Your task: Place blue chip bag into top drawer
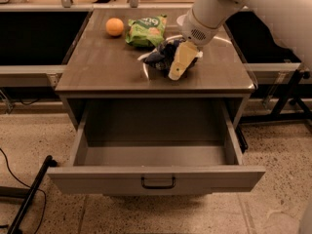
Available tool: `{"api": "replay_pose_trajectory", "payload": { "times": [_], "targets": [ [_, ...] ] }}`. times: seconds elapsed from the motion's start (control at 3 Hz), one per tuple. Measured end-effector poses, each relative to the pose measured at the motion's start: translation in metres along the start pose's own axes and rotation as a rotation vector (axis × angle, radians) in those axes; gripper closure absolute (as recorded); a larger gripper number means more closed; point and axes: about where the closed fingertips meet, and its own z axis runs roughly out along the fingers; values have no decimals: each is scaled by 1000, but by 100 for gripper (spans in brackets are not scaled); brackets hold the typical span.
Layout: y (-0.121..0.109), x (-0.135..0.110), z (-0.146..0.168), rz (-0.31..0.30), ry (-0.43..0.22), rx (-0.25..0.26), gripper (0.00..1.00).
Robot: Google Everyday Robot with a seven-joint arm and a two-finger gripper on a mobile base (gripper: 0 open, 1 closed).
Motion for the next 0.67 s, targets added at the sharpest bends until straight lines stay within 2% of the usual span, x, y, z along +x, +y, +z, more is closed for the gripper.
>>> {"api": "replay_pose_trajectory", "payload": {
  "times": [0.67],
  "targets": [
    [-2, -4, 35, -1, 9, -38, 49]
  ]
}}
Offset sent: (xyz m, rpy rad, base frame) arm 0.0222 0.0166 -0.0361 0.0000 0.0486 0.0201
